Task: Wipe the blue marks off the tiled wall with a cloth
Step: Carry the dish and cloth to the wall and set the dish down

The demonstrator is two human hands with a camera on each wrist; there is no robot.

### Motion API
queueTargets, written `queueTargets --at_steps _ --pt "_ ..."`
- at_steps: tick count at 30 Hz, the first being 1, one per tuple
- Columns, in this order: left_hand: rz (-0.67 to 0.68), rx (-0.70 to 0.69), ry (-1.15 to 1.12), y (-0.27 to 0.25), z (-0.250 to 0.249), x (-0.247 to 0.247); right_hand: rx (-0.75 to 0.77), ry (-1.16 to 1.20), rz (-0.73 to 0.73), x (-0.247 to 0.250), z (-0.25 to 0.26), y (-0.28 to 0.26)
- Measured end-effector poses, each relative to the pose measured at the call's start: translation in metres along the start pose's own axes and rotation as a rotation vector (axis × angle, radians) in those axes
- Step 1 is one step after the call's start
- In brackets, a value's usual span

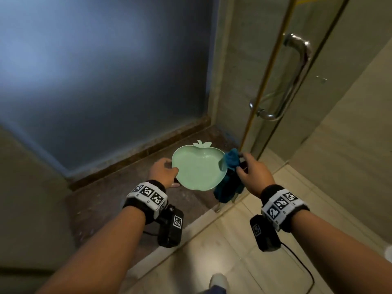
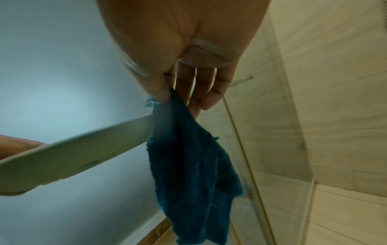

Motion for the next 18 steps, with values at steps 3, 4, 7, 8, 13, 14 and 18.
queueTargets --at_steps 3,4,7,8,13,14,18 --pt "-0.056 0.06 -0.064 0.022 0.01 0.03 0.046 -0.028 0.051 -0.023 0.017 0.029" --pt "-0.063 0.073 -0.083 0.029 0.012 0.037 0.053 -0.044 0.071 -0.028 0.022 0.038" --pt "-0.103 0.108 -0.133 0.056 0.015 0.055 0.087 -0.05 0.121 -0.041 0.036 0.072" --pt "-0.116 0.114 -0.146 0.068 0.015 0.059 0.094 -0.045 0.135 -0.045 0.041 0.088" --pt "-0.167 0.145 -0.204 0.114 0.0 0.079 0.126 -0.003 0.197 -0.057 0.062 0.155" --pt "-0.173 0.143 -0.207 0.122 -0.003 0.082 0.132 -0.002 0.207 -0.059 0.064 0.165" --pt "-0.198 0.152 -0.235 0.154 -0.018 0.092 0.15 0.029 0.175 -0.062 0.072 0.207"
Point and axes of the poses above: each hand's wrist, its own y-axis towards the middle knuckle, its own x-axis out of the back of the hand, z = x × y, the point moved 2 cm from there along y, towards the middle knuckle, and after that the axes turned 13 degrees about y, right-handed, at the moved point
